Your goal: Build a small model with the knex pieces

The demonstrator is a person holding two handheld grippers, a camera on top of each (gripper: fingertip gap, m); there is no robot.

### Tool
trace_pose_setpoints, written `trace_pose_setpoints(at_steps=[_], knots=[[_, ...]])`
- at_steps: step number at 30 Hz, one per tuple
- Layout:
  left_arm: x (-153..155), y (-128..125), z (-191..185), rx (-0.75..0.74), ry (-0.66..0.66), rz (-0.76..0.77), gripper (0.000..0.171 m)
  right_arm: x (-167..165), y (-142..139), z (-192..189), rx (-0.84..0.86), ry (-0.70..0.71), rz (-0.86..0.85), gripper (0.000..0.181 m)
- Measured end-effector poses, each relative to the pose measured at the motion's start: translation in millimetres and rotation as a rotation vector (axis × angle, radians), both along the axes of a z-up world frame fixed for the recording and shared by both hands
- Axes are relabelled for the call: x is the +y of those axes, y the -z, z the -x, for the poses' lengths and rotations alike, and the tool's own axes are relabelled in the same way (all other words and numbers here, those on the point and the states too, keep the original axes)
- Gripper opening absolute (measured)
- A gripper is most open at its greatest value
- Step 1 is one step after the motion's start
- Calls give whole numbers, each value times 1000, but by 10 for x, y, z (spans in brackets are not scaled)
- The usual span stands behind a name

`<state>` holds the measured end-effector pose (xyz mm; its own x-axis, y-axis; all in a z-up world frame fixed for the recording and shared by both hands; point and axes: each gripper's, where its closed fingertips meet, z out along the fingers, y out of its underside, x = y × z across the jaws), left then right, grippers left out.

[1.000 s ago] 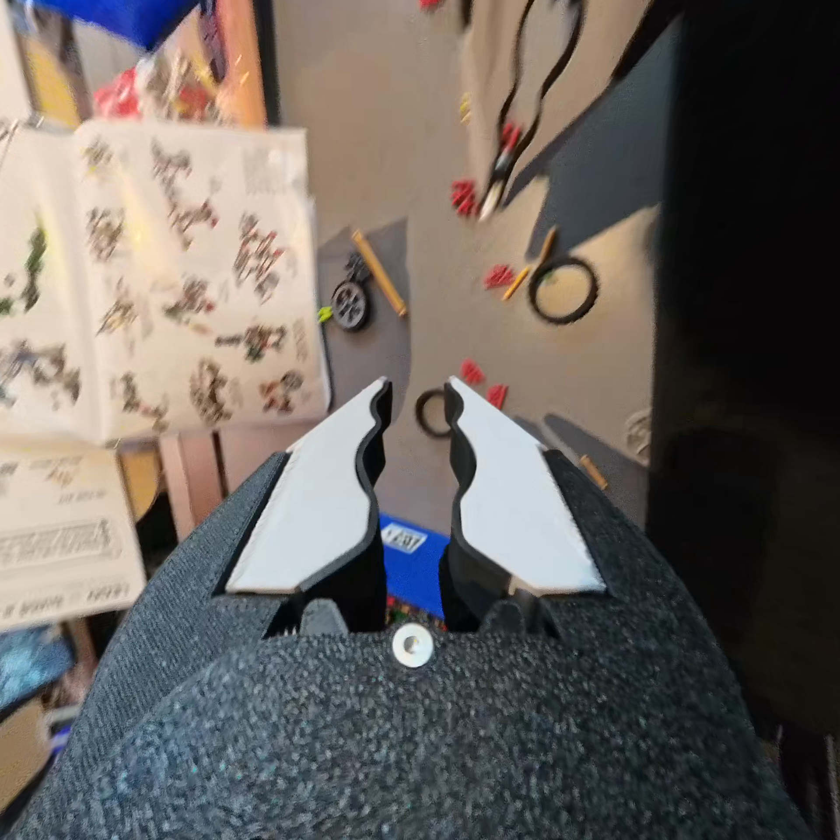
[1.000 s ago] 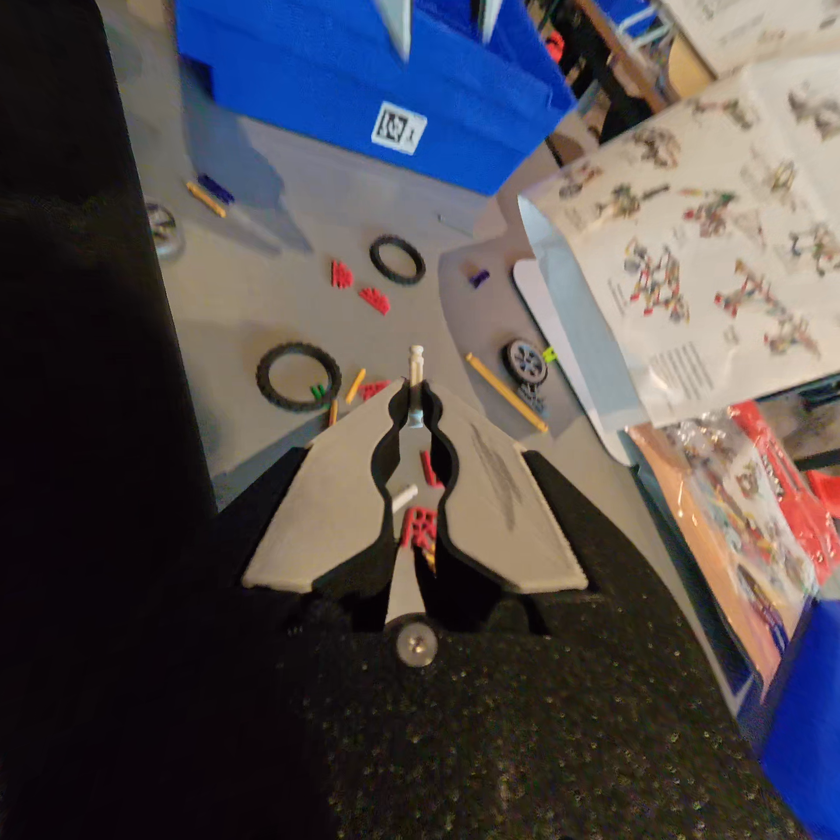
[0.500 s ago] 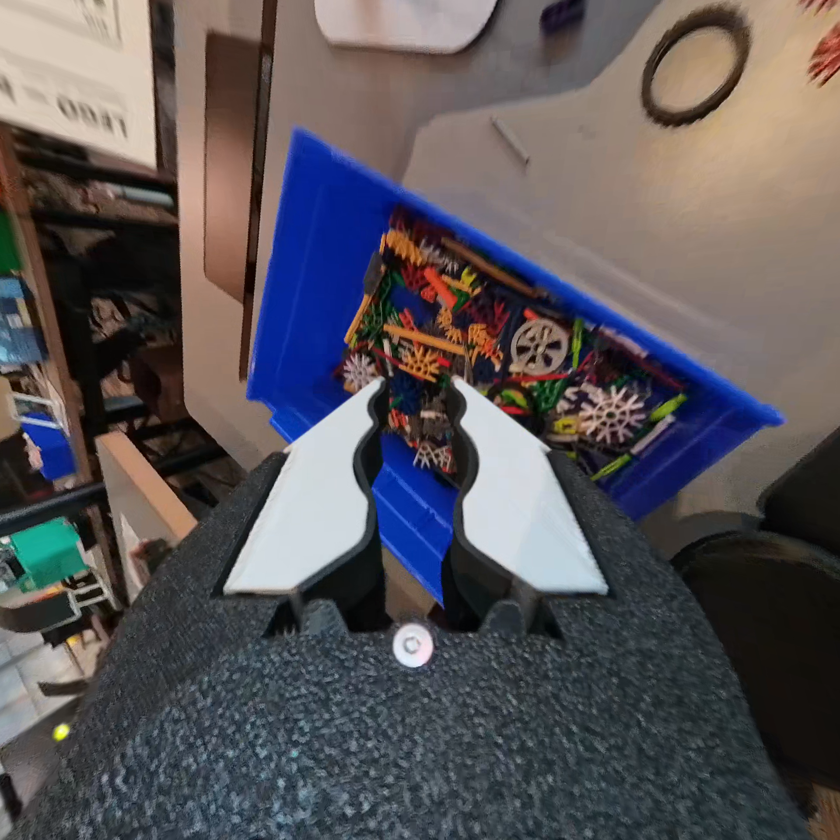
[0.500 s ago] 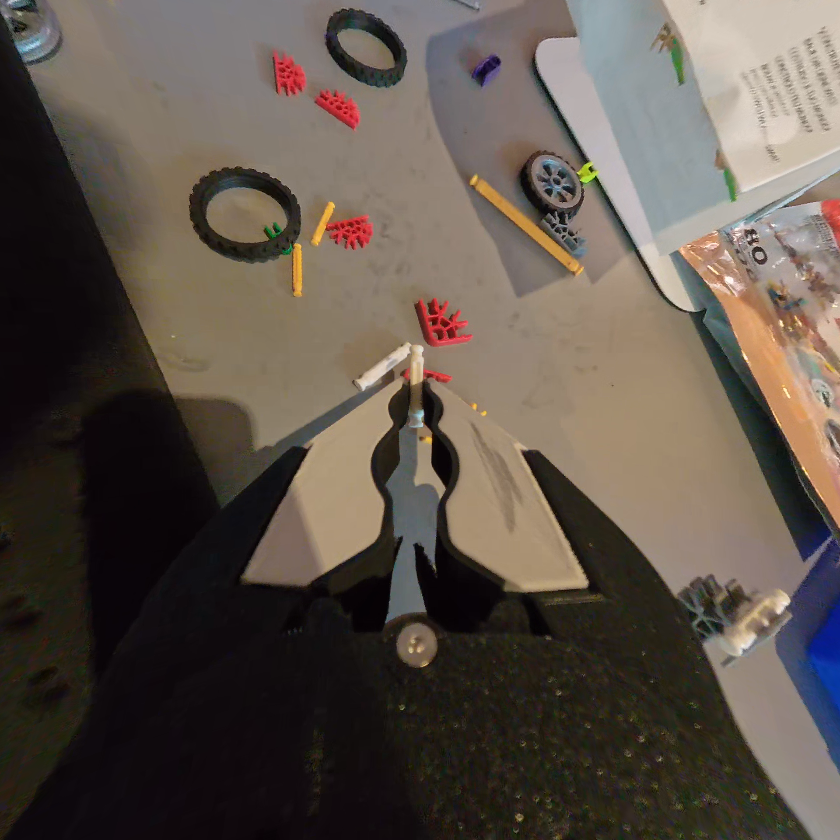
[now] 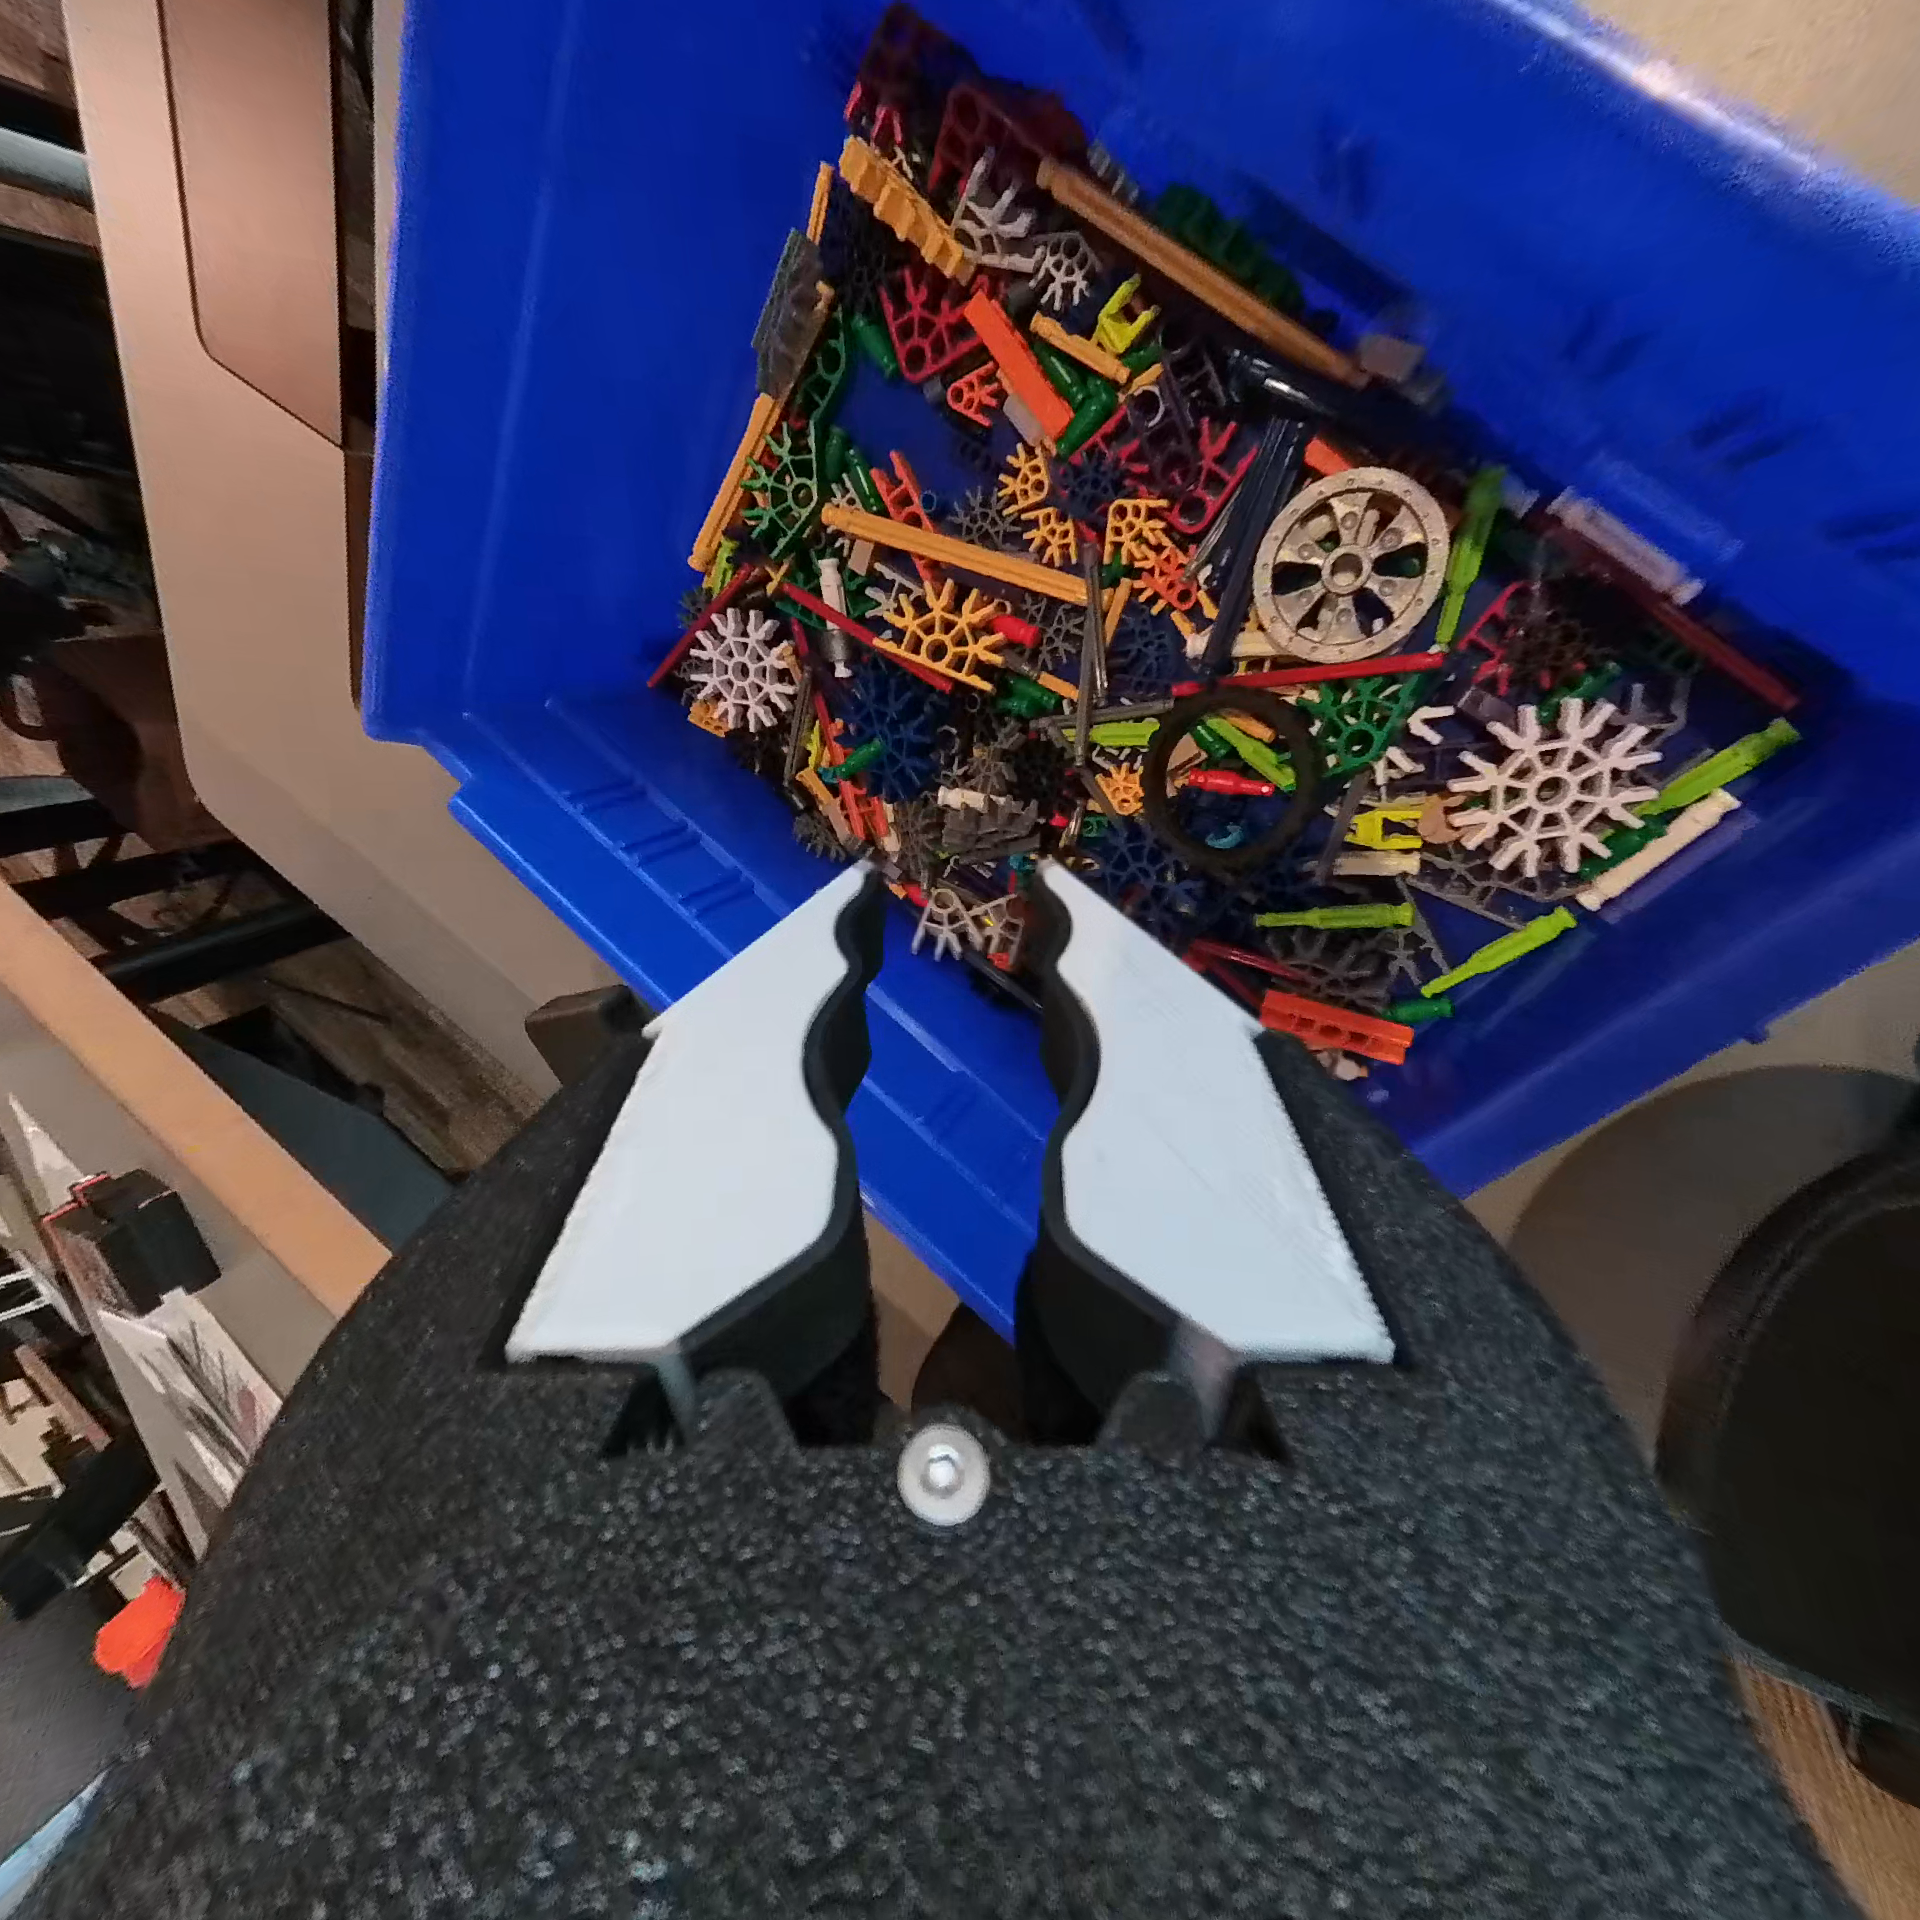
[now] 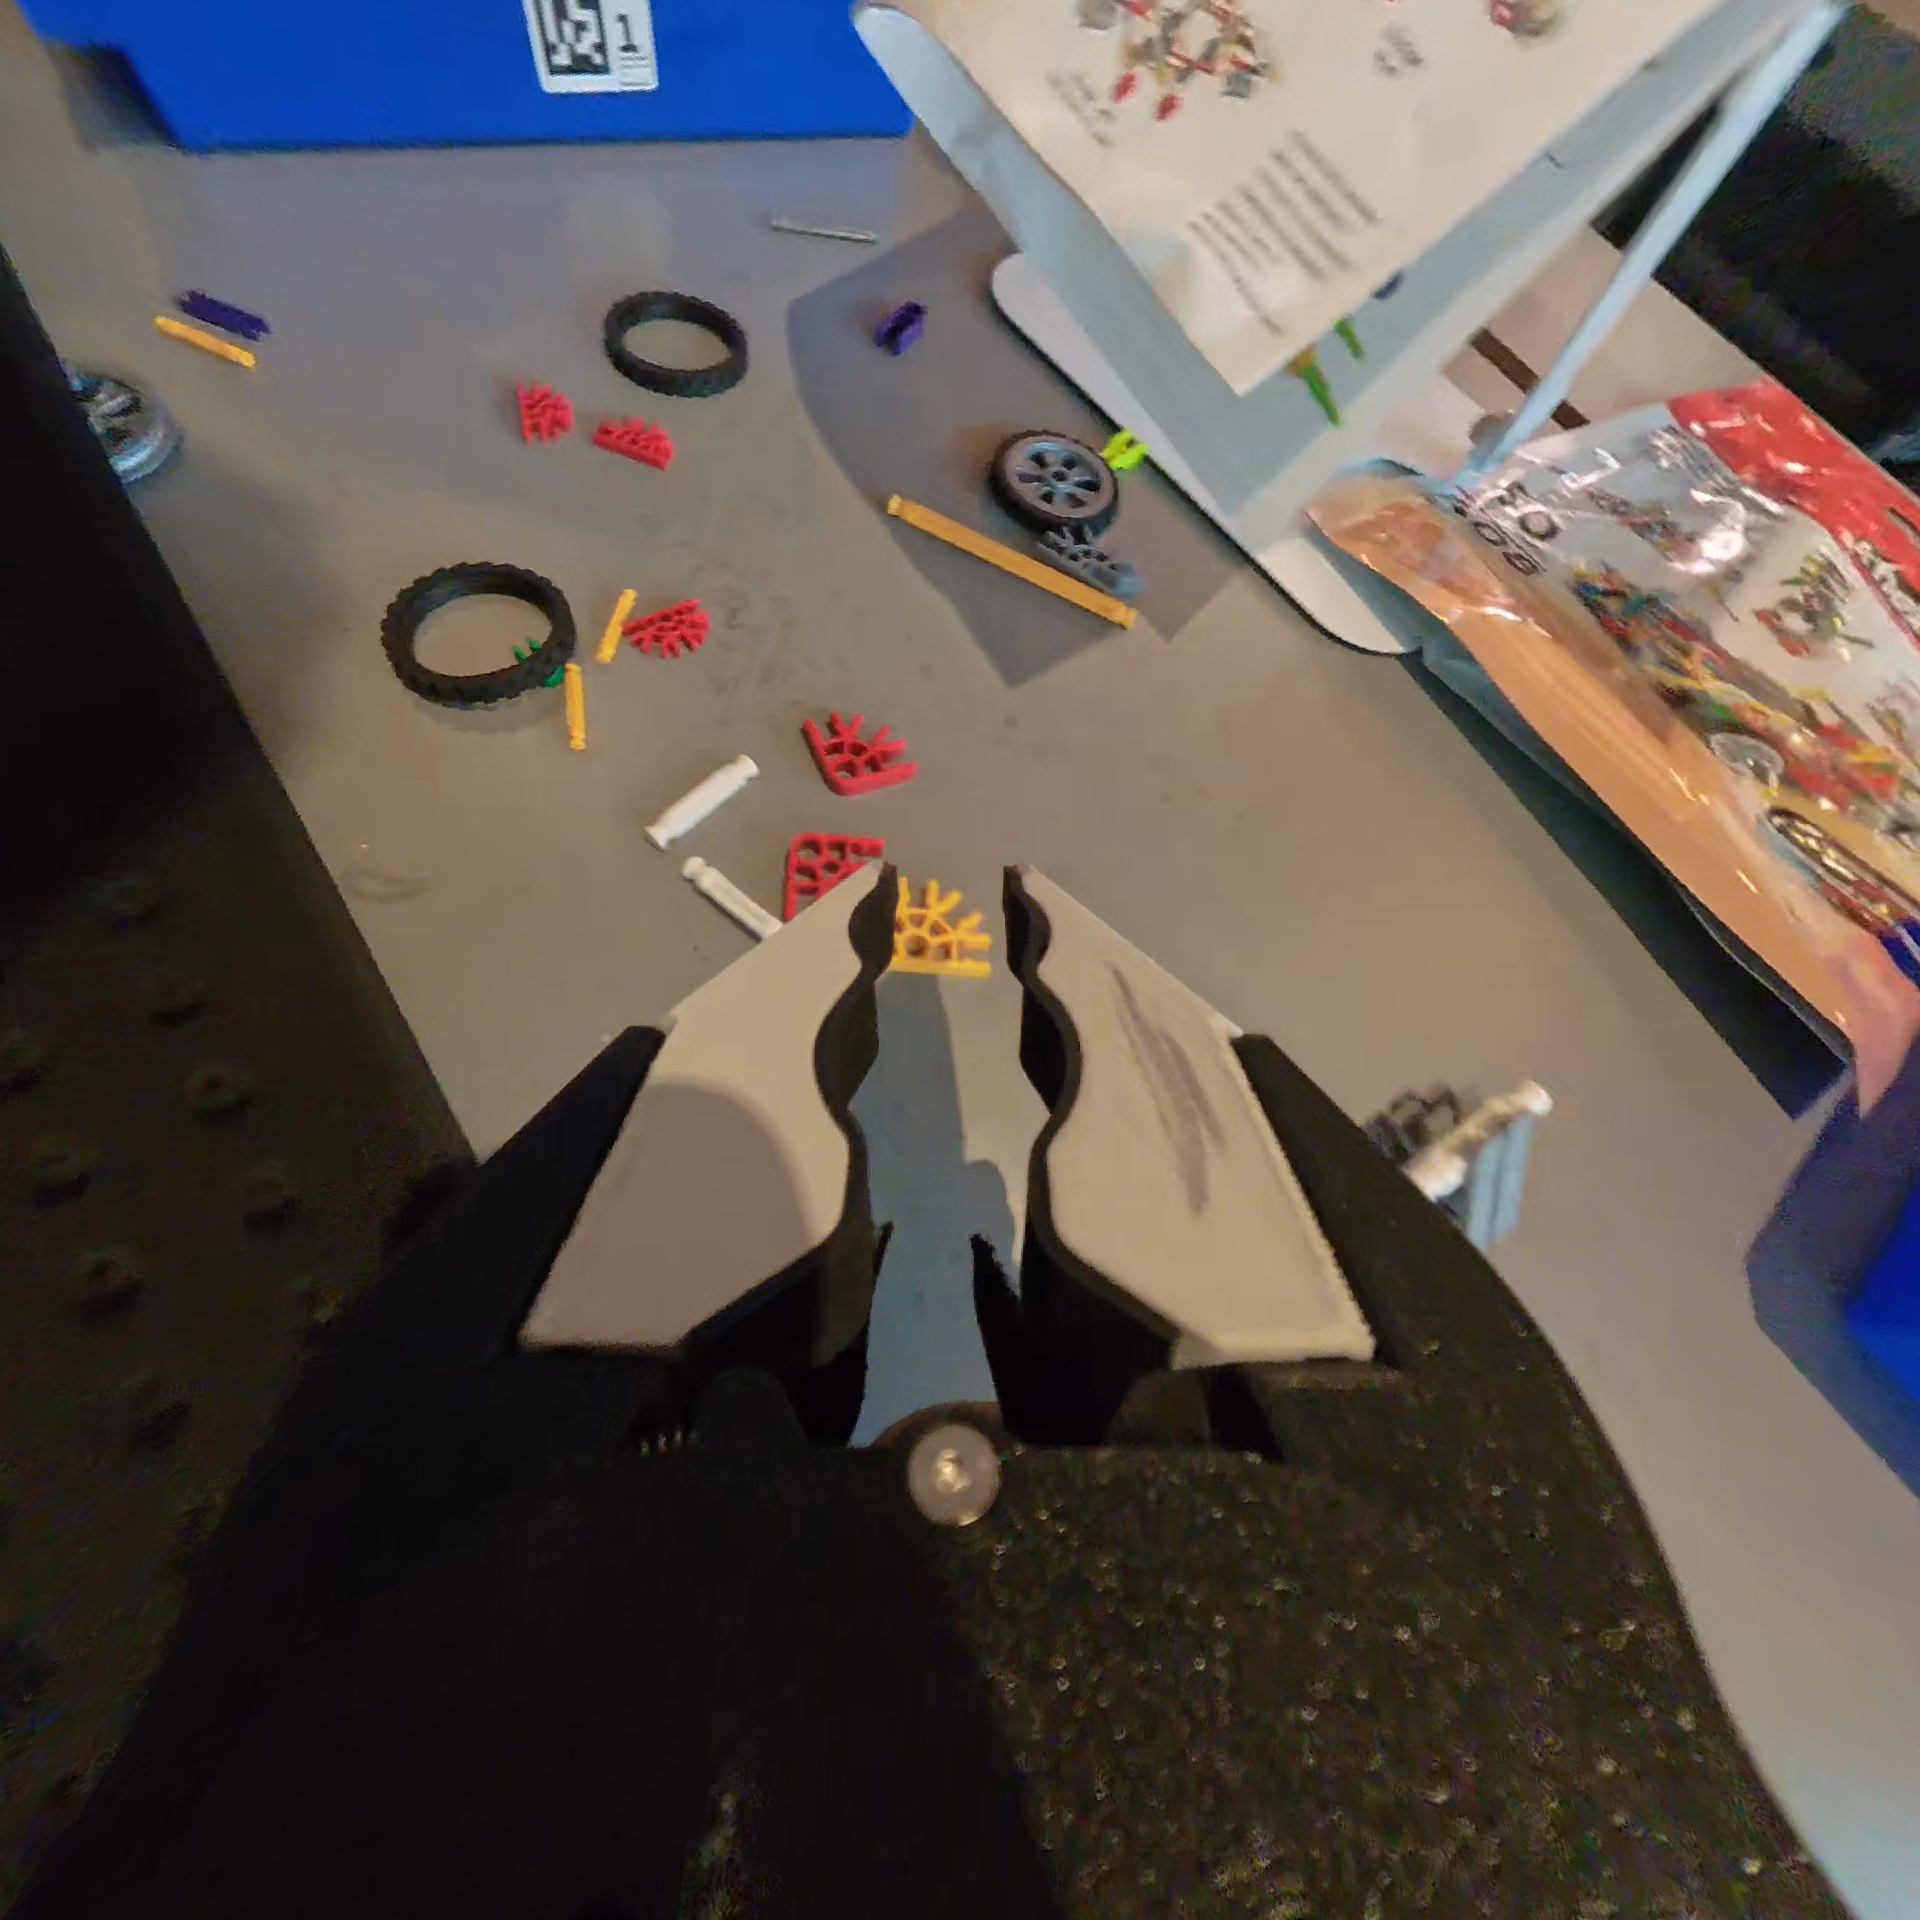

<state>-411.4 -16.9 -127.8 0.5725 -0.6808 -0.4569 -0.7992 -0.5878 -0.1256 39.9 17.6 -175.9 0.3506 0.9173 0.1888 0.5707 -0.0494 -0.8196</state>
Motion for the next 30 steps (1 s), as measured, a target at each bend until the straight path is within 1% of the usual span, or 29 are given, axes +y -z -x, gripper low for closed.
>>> trace_pose_setpoints(at_steps=[3,6,8,11,13,17,18,20,22,25,30], knots=[[16,45,18,-11,0,11,27,39,-64,-77,25,19,-23,20],[18,96,34,3,2,27,28,-124,-64,33,23,-60,-27,20],[9,132,42,26,6,43,28,-280,36,117,-25,-143,-34,20],[-12,171,42,51,16,62,29,-496,254,136,-133,-258,-22,18],[-25,180,40,56,18,68,29,-558,372,100,-198,-299,-5,16],[-38,176,18,49,19,69,29,-651,467,99,-247,-380,34,7],[-42,176,15,49,19,69,29,-629,502,101,-267,-378,27,7],[-51,172,11,49,19,69,29,-612,499,133,-250,-375,51,6],[-59,168,15,50,18,69,29,-473,494,149,-244,-311,2,7],[-69,160,41,55,13,72,29,-478,457,172,-197,-308,15,7],[-59,125,124,54,-1,85,29,-465,456,174,-179,-306,15,10]])
